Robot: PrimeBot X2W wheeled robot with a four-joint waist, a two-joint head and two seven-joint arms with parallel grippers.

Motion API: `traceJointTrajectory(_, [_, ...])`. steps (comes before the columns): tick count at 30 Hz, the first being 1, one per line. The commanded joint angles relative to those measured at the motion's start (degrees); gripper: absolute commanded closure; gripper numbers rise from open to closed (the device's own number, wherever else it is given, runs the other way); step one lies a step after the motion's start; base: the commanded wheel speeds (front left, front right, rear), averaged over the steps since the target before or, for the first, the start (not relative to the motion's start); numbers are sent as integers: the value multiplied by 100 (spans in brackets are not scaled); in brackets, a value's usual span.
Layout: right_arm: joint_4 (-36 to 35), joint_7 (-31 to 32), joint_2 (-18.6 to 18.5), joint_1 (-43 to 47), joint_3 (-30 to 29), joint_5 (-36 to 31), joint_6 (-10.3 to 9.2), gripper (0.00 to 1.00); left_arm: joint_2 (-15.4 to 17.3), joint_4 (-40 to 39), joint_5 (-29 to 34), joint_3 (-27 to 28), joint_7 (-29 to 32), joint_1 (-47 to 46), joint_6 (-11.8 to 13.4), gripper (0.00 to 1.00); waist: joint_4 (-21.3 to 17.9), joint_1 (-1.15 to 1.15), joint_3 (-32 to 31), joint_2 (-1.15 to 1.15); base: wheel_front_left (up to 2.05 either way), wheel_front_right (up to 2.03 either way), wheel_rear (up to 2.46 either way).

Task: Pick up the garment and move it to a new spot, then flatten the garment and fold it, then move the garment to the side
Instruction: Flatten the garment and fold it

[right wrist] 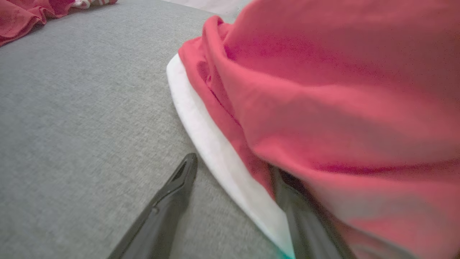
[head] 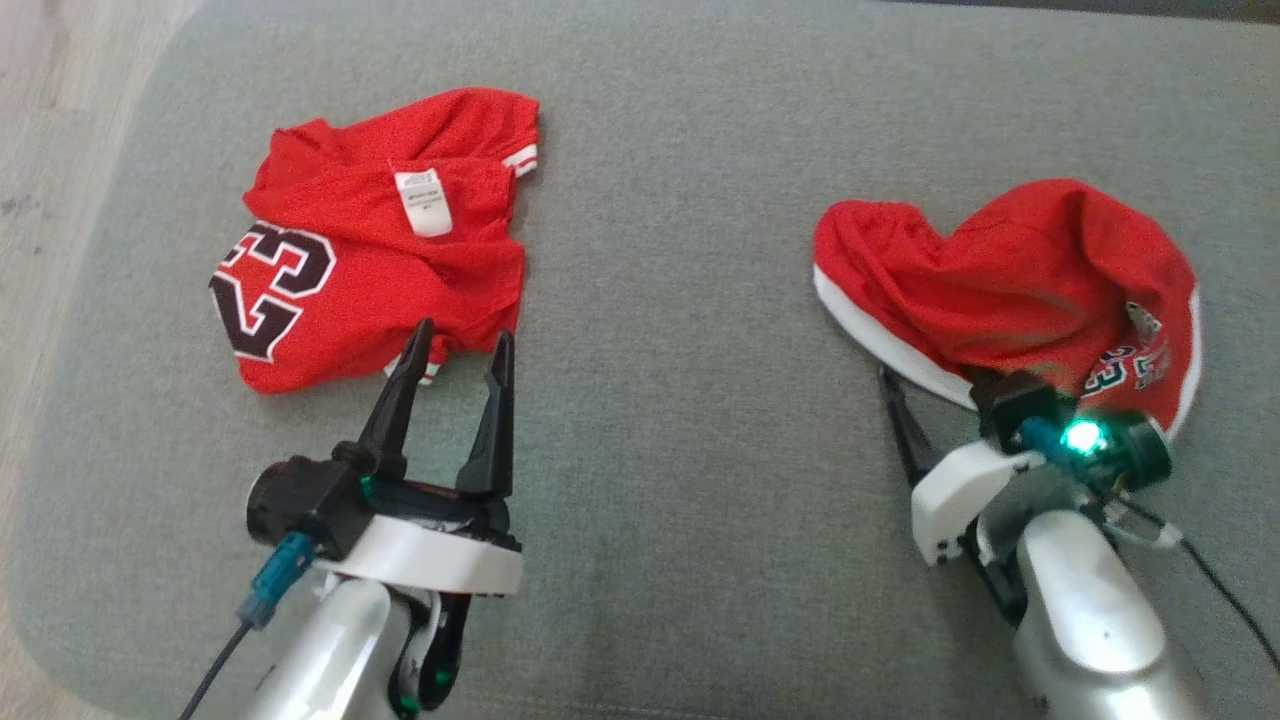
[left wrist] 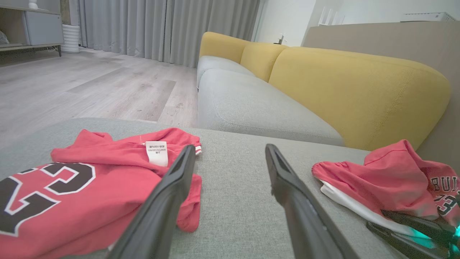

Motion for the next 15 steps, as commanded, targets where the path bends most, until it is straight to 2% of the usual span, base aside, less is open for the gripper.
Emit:
traceJointTrajectory(1, [-48, 86, -11, -178, 42, -70, -4, 0, -2, -127, 74, 237, -52, -279, -42, 0, 74, -1, 80, 0, 0, 0, 0])
traceJointTrajectory(3, [69, 222, -11, -239, -22, -98, -4, 0, -57, -102, 129, 276, -52, -299, -95, 0, 110, -1, 116, 0, 0, 0, 0])
traceJointTrajectory(5, [159, 278, -11, -288, -27, -93, -4, 100, -110, -64, 178, 311, -52, -314, -140, 0, 131, -1, 129, 0, 0, 0, 0])
traceJointTrajectory(11, [86, -195, -11, -411, 202, 268, -4, 100, -216, 65, 293, 475, -52, -263, -237, 0, 51, -1, -28, 0, 0, 0, 0])
traceJointTrajectory(15, [-197, -627, -11, -540, 411, 862, -4, 100, -260, 89, 357, 610, -52, -171, -294, 0, -48, -1, -246, 0, 0, 0, 0])
